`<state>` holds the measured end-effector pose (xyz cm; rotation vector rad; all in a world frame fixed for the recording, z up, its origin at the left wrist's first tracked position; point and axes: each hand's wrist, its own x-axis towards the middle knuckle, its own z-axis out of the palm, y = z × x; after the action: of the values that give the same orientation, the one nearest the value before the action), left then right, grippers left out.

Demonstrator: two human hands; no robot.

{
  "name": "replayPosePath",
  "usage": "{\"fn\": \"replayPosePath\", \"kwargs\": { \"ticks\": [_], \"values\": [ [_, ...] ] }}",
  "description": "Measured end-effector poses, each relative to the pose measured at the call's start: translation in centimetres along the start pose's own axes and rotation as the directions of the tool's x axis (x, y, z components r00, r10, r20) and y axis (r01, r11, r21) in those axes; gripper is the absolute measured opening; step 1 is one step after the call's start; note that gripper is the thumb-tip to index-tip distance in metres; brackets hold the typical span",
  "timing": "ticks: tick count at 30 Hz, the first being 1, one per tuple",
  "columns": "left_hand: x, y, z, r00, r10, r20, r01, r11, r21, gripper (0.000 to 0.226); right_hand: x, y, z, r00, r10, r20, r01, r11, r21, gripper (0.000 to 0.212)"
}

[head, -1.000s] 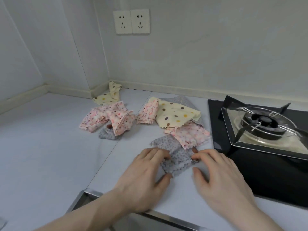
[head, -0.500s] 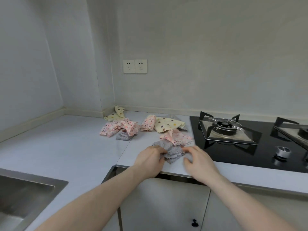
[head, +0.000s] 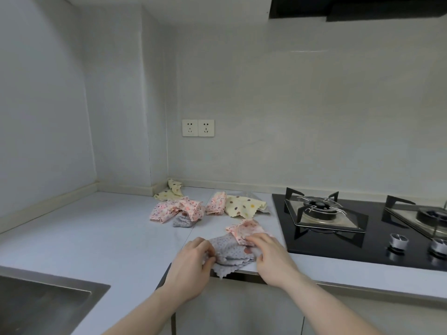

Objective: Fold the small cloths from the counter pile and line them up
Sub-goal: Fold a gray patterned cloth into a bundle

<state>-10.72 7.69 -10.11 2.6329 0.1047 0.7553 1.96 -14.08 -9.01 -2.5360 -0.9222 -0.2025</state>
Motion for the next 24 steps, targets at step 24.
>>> {"fn": "replayPosePath", "kwargs": {
  "ticks": [24],
  "values": [
    [0.9,-0.6,1.0,0.994,-0.11,0.016,0.11,0.961,-0.255,0.022,0.5,-0.6,1.0,0.997,0.03,-0.075,0.002,0.919,0.393,0.016]
  ]
}}
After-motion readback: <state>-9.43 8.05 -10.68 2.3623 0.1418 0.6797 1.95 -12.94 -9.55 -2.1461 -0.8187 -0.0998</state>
